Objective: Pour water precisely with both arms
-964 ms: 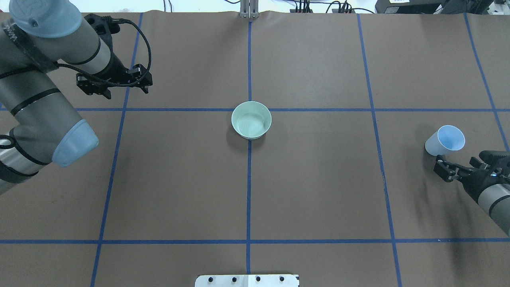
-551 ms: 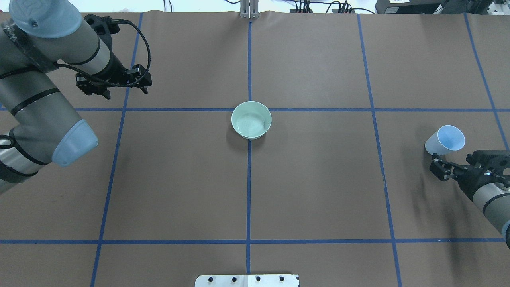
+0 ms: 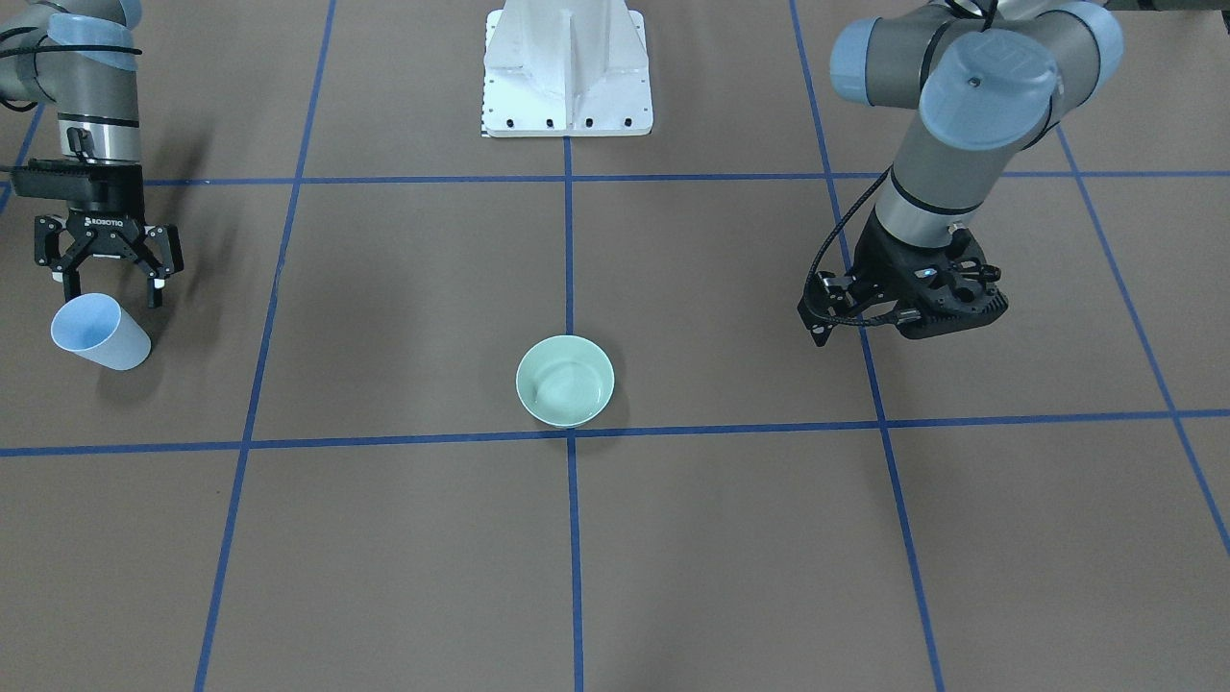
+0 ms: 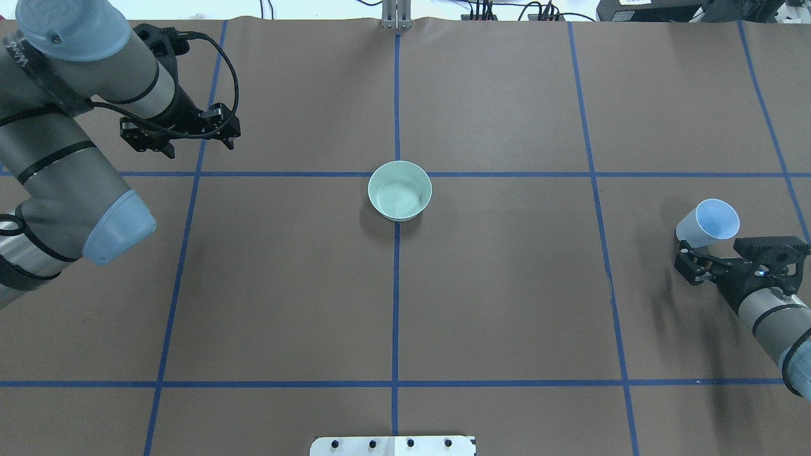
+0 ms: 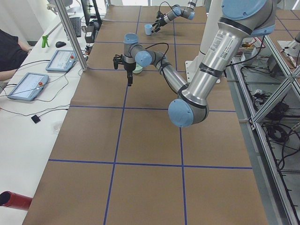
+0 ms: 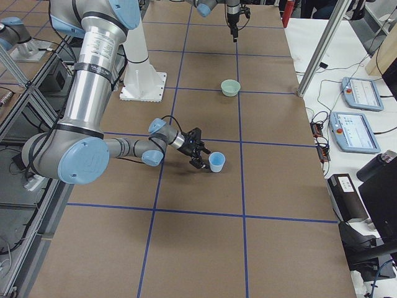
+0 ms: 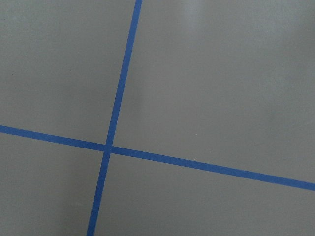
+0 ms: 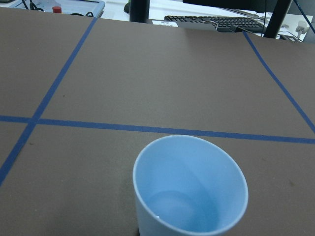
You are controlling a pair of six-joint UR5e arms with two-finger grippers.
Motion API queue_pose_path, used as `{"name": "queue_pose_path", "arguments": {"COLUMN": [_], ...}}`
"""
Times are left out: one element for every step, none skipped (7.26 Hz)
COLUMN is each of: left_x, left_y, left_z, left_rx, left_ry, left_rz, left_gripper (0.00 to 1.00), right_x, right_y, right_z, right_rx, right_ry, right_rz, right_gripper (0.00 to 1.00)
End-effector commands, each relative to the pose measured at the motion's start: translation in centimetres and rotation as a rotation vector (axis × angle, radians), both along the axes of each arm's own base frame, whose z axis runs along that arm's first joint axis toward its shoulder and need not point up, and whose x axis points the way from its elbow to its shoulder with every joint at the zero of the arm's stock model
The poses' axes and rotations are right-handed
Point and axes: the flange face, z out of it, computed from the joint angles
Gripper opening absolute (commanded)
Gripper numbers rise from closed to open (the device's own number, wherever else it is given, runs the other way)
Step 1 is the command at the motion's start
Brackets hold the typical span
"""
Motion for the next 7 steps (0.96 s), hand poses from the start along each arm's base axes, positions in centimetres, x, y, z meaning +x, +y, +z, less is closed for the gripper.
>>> {"name": "queue_pose_path", "arguments": {"left_x": [-1.5,-1.7,-1.7,-1.7,-1.7,-1.7,-1.7], "left_y": [0.0,-0.2,-0.2,-0.2,-0.2,-0.1,-0.1], "left_z": [1.5,1.7,1.7,1.7,2.0,2.1,2.1], "left_rx": [0.034,0.033,0.032,0.033,0.028,0.026,0.023], "left_ry": [-0.022,-0.025,-0.024,-0.025,-0.029,-0.03,-0.029], "left_rz": [0.039,0.037,0.036,0.035,0.035,0.034,0.031], "left_gripper": [1.0,1.0,1.0,1.0,1.0,1.0,1.0], "right_x": [0.3,0.7,0.0,-0.4,-0.4,-0.2,-0.8], "right_y": [-0.7,-1.2,-2.2,-3.0,-3.5,-3.9,-4.7], "right_z": [0.6,1.8,2.3,2.4,2.3,2.4,2.0], "right_rx": [0.025,0.024,0.047,0.07,0.069,0.068,0.077], "right_ry": [0.033,0.041,0.036,0.045,0.042,0.047,0.046], "right_rz": [-0.013,-0.003,-0.005,-0.011,-0.003,0.001,0.003], "right_gripper": [0.99,0.99,0.98,0.99,0.99,0.99,0.99]}}
